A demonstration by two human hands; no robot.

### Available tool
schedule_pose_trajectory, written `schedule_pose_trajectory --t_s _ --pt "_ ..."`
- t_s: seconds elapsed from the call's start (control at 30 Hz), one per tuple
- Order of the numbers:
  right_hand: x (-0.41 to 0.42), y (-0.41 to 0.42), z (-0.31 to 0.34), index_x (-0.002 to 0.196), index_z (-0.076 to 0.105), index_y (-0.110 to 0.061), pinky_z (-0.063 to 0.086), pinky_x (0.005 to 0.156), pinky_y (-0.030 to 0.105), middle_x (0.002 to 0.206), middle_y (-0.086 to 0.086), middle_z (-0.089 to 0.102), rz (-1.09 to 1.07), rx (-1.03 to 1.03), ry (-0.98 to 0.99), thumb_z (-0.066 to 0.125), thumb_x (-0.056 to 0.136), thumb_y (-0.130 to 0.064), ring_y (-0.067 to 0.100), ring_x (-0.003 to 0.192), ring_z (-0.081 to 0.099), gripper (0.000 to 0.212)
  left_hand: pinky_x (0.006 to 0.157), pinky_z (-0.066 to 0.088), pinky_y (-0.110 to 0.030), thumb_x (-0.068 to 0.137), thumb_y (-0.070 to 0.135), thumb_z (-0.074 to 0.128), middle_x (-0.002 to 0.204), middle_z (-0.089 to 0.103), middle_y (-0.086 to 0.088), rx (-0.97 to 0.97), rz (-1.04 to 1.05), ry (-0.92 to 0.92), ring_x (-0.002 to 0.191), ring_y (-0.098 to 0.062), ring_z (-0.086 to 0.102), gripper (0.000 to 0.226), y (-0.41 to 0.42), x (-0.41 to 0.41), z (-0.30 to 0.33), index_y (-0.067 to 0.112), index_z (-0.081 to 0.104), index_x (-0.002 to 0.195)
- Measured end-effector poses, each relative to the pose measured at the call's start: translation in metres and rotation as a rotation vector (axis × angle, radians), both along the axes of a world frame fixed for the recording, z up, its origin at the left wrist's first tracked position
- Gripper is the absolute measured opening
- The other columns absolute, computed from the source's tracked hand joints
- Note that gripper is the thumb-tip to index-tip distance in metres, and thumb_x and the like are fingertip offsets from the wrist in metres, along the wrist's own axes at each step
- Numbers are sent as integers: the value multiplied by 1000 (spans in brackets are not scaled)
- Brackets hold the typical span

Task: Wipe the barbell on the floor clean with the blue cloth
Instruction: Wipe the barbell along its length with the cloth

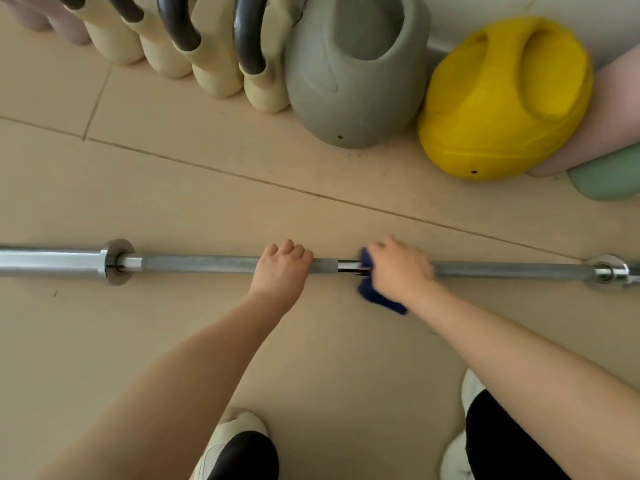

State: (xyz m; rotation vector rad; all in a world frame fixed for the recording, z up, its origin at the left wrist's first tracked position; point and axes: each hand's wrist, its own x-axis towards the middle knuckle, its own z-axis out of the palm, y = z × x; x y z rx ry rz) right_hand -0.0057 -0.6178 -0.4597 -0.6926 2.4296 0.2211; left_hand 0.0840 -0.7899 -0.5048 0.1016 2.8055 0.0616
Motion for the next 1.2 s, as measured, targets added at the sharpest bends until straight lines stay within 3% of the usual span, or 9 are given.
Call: schedule_pose_trajectory --t_s 0.1,0.2,0.3,0.47,0.67,0.77,0.93,1.07,1.2 --pt "-9 25 3 116 55 -19 45 75 35 114 9 48 -205 164 81 52 82 -16 30 103 54 34 60 42 -26 55 17 84 71 65 1 -5 21 -35 74 -20 61 28 -3 -7 5 15 65 75" --pt "8 -2 -5 122 50 -14 45 82 36 123 10 46 -195 10 93 51 86 -14 31 112 49 36 87 35 -30 93 20 50 114 59 -3 11 43 -171 111 -23 50 22 -9 -21 2 15 53 114" --pt "40 -40 -17 131 38 -12 43 85 36 133 11 38 -109 -209 67 53 86 -13 31 114 47 47 88 31 -32 96 25 43 115 60 -3 -55 -2 -251 111 -23 50 23 -13 -37 6 18 52 116" --pt "31 -12 -32 144 23 -19 37 93 39 147 7 28 -61 -213 182 46 90 -12 31 119 41 59 89 28 -36 93 12 42 109 60 -3 -70 142 -337 108 -23 49 26 -9 -45 6 19 48 117" --pt "35 -20 -34 142 30 -12 38 96 41 144 13 32 -240 -259 180 53 87 -7 37 114 42 61 102 24 -39 94 25 48 131 46 -1 51 167 -72 121 -23 42 37 0 -31 4 18 44 130" --pt "36 -28 -37 134 46 -10 49 77 38 132 15 51 -38 -319 202 68 74 -7 35 95 58 65 102 30 -38 86 30 62 121 53 -3 7 107 -11 113 -24 51 39 10 -28 5 14 52 121" --pt "22 8 -38 118 62 -14 47 59 30 109 6 67 74 -213 452 79 58 -14 26 68 61 62 62 49 -26 35 8 88 62 57 -1 -8 38 148 53 -21 56 38 14 -36 0 14 65 64" --pt "29 -3 -43 116 63 -9 51 61 33 107 13 66 -207 -212 421 82 52 -5 31 70 62 67 60 50 -26 33 -5 81 58 57 -3 50 28 142 50 -23 56 37 15 -35 0 11 68 64" --pt "27 -29 -38 118 62 -10 52 61 32 109 12 65 -78 -240 308 81 53 -9 29 73 62 69 60 51 -27 34 -7 77 60 60 -5 89 57 147 54 -25 61 37 17 -36 -1 8 70 67"
